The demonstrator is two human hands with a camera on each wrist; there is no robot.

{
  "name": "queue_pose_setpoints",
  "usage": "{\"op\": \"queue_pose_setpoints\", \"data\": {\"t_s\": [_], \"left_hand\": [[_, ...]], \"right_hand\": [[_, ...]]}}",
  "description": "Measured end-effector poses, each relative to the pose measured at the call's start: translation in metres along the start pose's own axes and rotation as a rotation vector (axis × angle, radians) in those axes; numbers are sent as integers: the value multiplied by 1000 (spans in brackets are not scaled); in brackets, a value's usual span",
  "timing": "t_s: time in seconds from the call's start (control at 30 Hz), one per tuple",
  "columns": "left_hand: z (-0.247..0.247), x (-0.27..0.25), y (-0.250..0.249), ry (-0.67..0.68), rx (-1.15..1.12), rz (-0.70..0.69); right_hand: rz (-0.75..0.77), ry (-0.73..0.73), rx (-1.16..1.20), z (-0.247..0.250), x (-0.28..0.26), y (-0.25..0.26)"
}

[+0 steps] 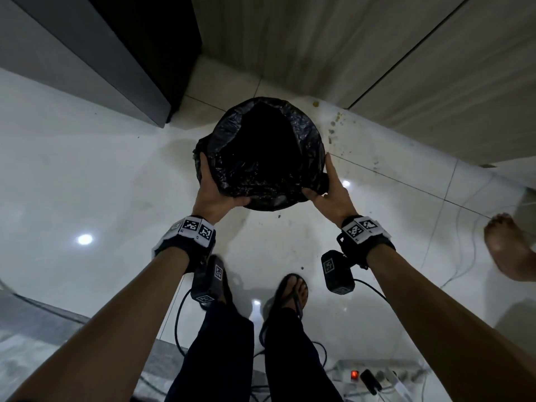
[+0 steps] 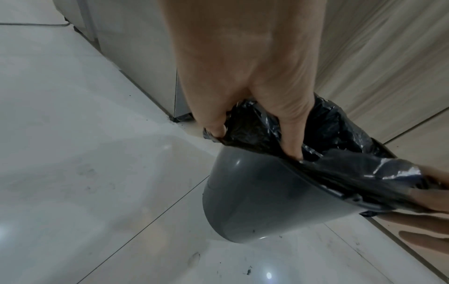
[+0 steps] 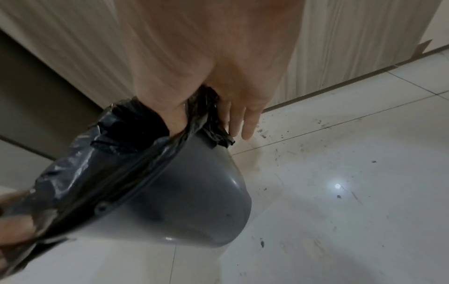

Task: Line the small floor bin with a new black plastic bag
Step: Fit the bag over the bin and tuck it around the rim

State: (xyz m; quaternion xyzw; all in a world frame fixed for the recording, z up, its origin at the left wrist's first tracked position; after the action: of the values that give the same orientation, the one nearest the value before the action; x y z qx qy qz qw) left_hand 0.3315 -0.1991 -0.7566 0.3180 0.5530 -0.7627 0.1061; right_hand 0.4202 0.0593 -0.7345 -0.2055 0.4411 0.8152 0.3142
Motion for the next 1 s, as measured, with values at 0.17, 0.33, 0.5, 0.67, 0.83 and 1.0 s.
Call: {"op": "queue_pose_setpoints", "data": {"t_s": [0.17,0.33,0.5,0.67,0.83,1.0], "left_hand": [[5,-7,-1,-77,21,-51],[22,-7,-20,-268,118,-68],[29,5,-75,-332,339,-257],[-1,36,-110,-87,562,-426],[-23,75,-112,83,733,-354],[-28,96,-110,151,691,-332]], "right_hand": [[-17,-212,99,-10,-14,-13],[-97,-399,-91,7,-21,8],[135,-545,-322,34,-4,75],[339,-390,-455,10,30,130],[289,-232,-617,-30,73,130],[246,-244,-696,-36,99,128]]}}
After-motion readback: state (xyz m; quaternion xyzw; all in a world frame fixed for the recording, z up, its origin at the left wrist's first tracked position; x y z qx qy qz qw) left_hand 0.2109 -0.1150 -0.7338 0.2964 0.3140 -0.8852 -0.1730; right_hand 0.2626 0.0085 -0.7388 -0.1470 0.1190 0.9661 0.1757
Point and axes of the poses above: each hand's wrist, its own x-axis towards the middle knuckle, its own z-axis out of the back of the hand, y = z × x, the point moved 7 cm from there along x, towards the middle knuckle, and after that the axes turned 7 degrees about -x, right-handed, at the moved point
